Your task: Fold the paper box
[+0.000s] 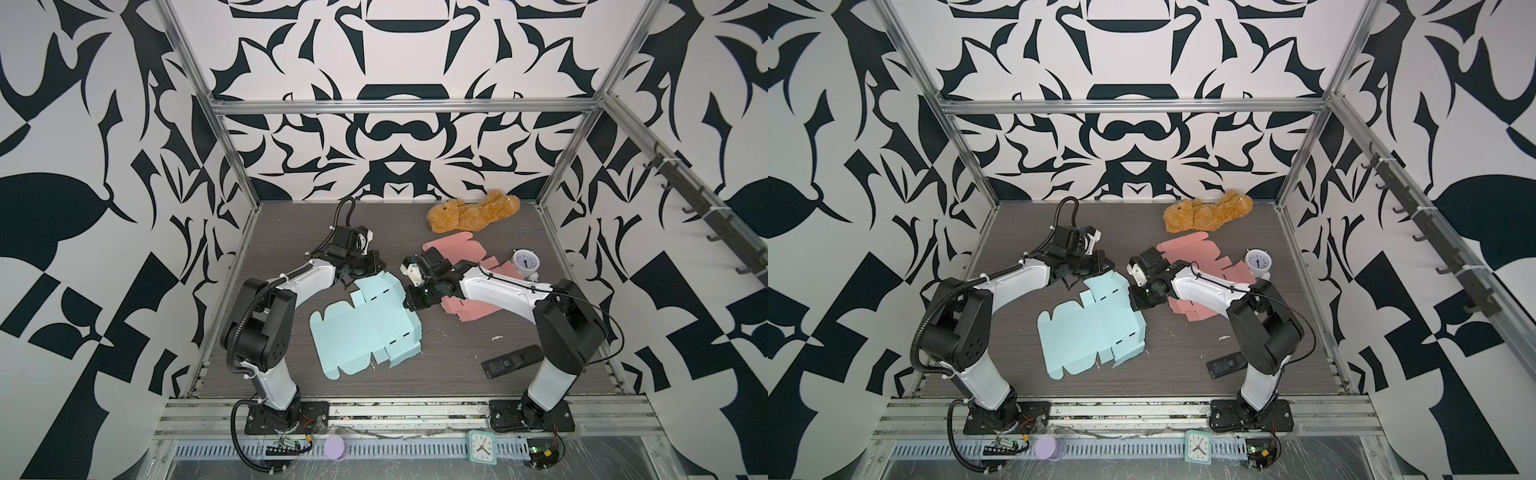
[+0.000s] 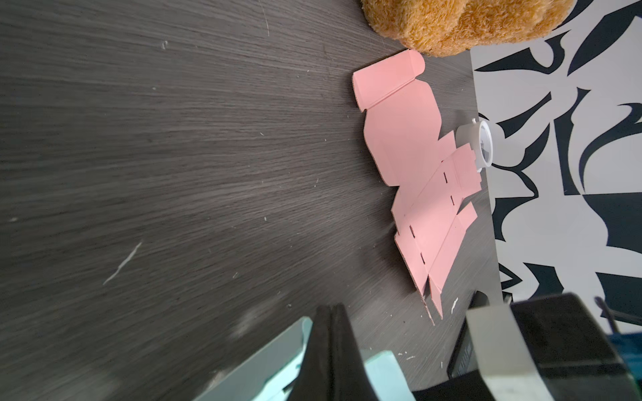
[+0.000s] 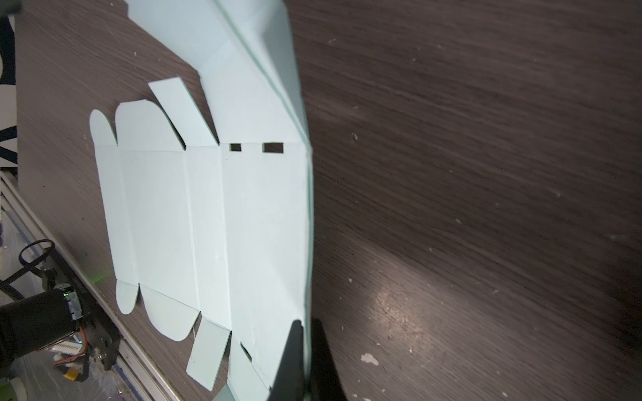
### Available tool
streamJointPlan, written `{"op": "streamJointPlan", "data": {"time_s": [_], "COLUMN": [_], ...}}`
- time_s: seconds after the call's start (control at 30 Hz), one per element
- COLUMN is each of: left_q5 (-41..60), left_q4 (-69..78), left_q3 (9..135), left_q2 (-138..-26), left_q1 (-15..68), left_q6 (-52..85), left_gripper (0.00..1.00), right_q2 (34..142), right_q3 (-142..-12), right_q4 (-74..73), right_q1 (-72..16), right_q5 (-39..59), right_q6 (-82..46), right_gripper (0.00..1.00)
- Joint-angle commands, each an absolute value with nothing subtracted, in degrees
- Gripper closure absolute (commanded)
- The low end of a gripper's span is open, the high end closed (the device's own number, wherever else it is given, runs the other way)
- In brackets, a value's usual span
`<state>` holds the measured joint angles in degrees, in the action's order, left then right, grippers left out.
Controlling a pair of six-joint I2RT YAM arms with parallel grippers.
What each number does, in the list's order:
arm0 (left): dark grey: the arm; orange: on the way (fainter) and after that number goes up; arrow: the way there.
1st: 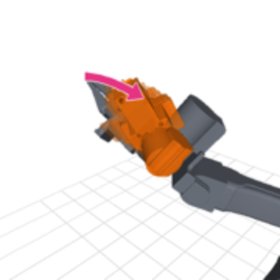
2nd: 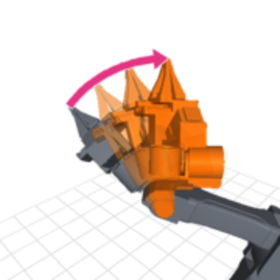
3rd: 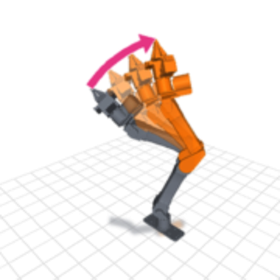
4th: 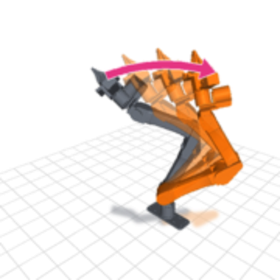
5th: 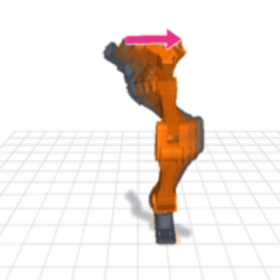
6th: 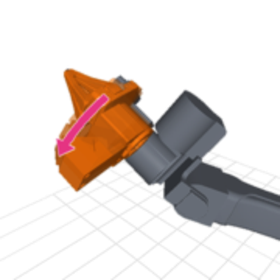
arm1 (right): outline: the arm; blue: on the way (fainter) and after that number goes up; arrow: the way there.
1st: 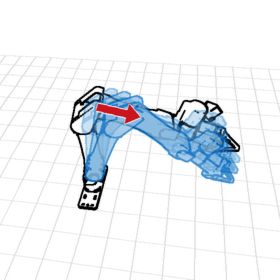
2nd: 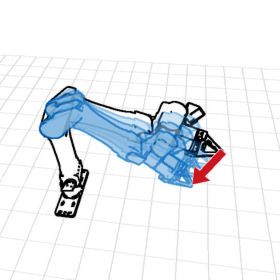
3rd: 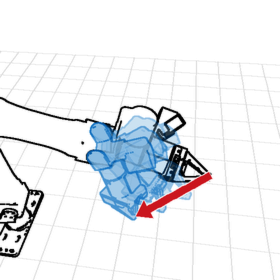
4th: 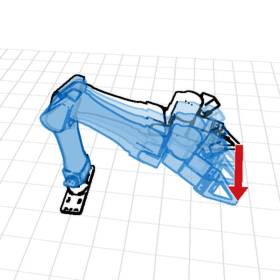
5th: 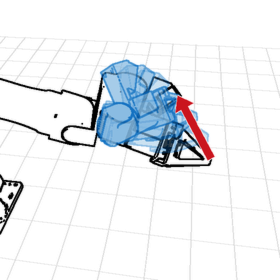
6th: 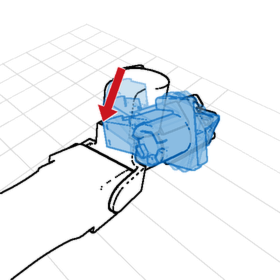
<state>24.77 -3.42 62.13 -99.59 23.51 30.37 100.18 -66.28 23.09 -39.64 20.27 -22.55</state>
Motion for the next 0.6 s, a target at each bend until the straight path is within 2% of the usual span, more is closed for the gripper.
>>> {"op": "streamJointPlan", "data": {"time_s": [0.0,0.57], "left_q5": [26.1,24.7], "left_q4": [-5.1,-8.0], "left_q3": [62.9,59.7], "left_q2": [-100.4,-96.9], "left_q1": [23.8,26.5], "left_q6": [29.6,25.9], "left_gripper": [1.00,1.00], "right_q2": [98.5,99.2], "right_q3": [-68.5,-70.8], "right_q4": [23.6,26.7], "right_q1": [-40.0,-40.0], "right_q5": [19.8,17.5], "right_q6": [-22.5,-20.6], "right_gripper": [0.95,0.95]}}
